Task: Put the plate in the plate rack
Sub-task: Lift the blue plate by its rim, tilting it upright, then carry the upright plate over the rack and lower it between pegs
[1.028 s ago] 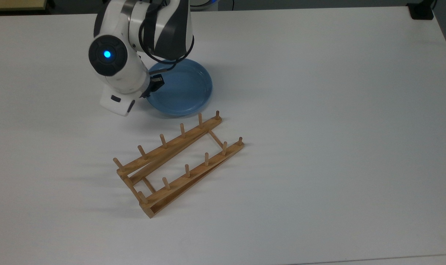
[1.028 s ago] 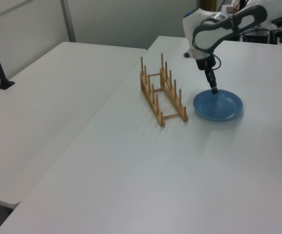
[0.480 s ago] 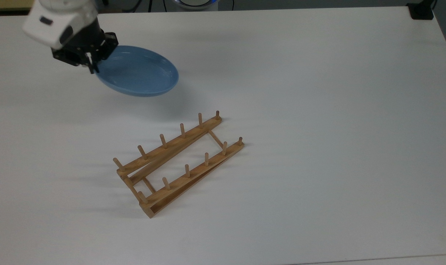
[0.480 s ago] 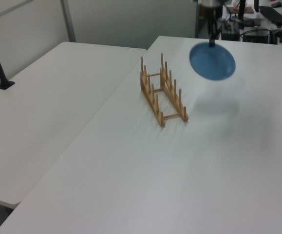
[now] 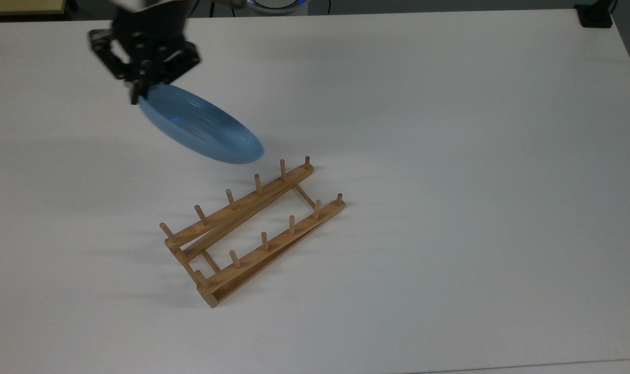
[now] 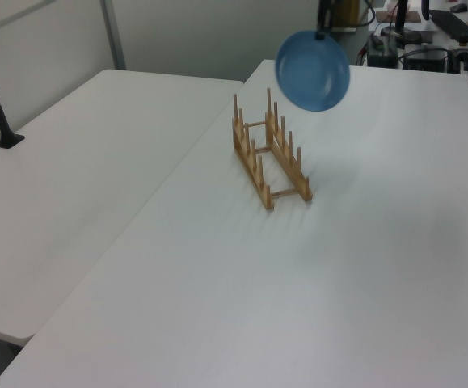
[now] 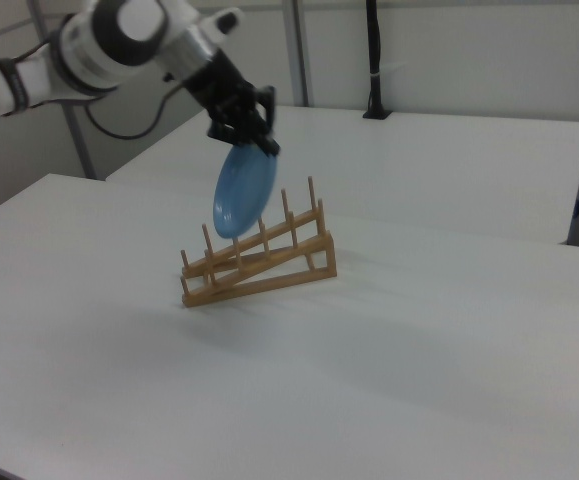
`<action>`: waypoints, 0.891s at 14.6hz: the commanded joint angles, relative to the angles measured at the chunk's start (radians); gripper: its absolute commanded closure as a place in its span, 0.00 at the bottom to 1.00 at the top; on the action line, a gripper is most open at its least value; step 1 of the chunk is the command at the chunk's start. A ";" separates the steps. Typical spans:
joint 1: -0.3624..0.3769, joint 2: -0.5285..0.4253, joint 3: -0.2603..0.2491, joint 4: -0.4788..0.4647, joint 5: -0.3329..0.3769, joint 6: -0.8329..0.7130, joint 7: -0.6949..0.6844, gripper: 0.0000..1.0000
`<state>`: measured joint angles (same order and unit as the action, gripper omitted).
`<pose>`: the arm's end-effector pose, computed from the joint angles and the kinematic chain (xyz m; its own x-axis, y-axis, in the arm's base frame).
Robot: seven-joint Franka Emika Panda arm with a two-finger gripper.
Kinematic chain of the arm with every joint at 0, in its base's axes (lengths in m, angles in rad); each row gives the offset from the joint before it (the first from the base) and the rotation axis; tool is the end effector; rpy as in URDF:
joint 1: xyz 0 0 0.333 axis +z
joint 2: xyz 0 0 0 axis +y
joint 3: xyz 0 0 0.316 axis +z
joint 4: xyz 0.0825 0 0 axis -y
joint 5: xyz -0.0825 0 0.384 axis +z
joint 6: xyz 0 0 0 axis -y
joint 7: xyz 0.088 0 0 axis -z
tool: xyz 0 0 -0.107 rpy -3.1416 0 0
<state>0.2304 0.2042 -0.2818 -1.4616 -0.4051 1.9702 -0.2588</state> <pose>0.6482 -0.0397 0.6070 0.9255 0.3501 0.1443 0.2380 -0.8343 0.4973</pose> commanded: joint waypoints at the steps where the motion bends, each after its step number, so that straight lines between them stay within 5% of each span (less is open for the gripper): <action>1: 0.179 -0.022 -0.017 -0.019 -0.223 0.010 0.254 1.00; 6: 0.329 0.021 -0.005 -0.025 -0.385 -0.103 0.452 1.00; 13: 0.348 0.055 0.062 -0.060 -0.483 -0.177 0.555 1.00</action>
<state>0.5696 0.2675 -0.2485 -1.4927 -0.8340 1.8313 0.2430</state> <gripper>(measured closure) 0.952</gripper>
